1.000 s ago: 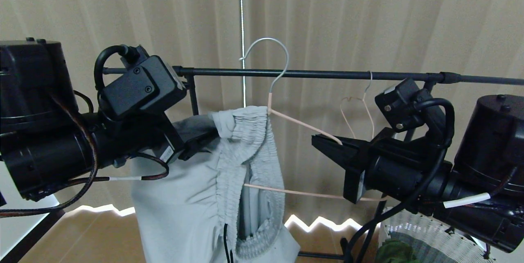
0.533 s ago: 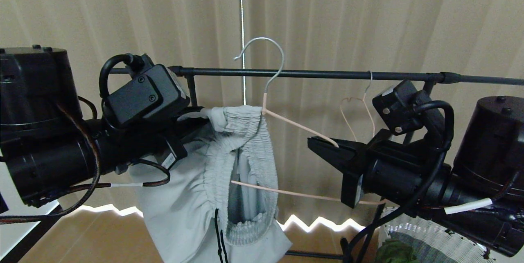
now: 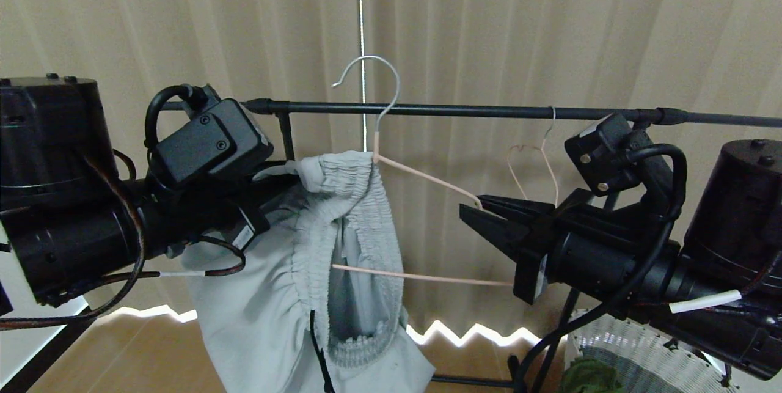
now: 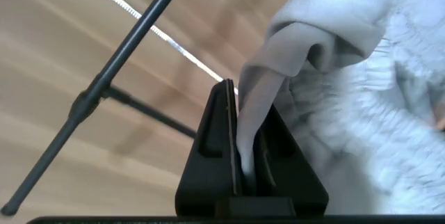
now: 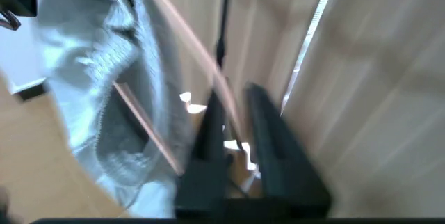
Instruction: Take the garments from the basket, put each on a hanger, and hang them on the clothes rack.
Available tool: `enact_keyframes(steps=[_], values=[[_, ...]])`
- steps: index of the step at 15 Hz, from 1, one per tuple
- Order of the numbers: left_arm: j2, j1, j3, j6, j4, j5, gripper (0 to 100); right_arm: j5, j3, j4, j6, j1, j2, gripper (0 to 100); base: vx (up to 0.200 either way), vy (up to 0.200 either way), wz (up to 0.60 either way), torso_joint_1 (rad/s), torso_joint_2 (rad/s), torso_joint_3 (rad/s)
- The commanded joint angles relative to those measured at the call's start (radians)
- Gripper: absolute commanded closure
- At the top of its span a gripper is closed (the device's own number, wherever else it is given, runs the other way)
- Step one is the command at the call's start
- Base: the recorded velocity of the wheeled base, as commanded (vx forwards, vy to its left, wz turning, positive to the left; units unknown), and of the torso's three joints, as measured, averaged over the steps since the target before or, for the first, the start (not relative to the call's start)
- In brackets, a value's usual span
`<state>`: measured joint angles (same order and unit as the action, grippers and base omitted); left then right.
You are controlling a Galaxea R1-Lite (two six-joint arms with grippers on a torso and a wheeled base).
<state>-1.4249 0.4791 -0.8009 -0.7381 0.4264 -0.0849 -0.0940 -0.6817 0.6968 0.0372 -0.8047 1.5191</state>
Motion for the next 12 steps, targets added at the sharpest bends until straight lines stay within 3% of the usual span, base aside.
enact_keyframes(steps=[1, 3, 7, 9, 12], values=[[0.004, -0.004, 0.002, -0.001, 0.000, 0.004, 100, -0.003, -0.001, 0.004, -0.002, 0.001, 0.004, 0, 0.000, 0.000, 0.00, 0.000, 0.00, 0.000], [0.007, -0.016, 0.015, 0.000, 0.002, 0.062, 100, -0.004, -0.001, 0.015, -0.007, 0.025, -0.002, 0, 0.000, 0.000, 0.00, 0.000, 0.00, 0.000], [0.066, -0.042, 0.097, 0.006, 0.003, 0.186, 100, -0.003, 0.070, 0.112, -0.108, 0.076, -0.001, 0, 0.000, 0.000, 0.00, 0.000, 0.00, 0.000], [0.080, -0.085, 0.104, 0.042, 0.002, 0.237, 100, -0.003, 0.117, 0.173, -0.115, 0.076, -0.001, 0, 0.000, 0.000, 0.00, 0.000, 0.00, 0.000], [0.093, -0.100, 0.143, 0.114, 0.000, 0.249, 100, 0.002, 0.131, 0.173, -0.112, 0.070, -0.005, 0, 0.000, 0.000, 0.00, 0.000, 0.00, 0.000]])
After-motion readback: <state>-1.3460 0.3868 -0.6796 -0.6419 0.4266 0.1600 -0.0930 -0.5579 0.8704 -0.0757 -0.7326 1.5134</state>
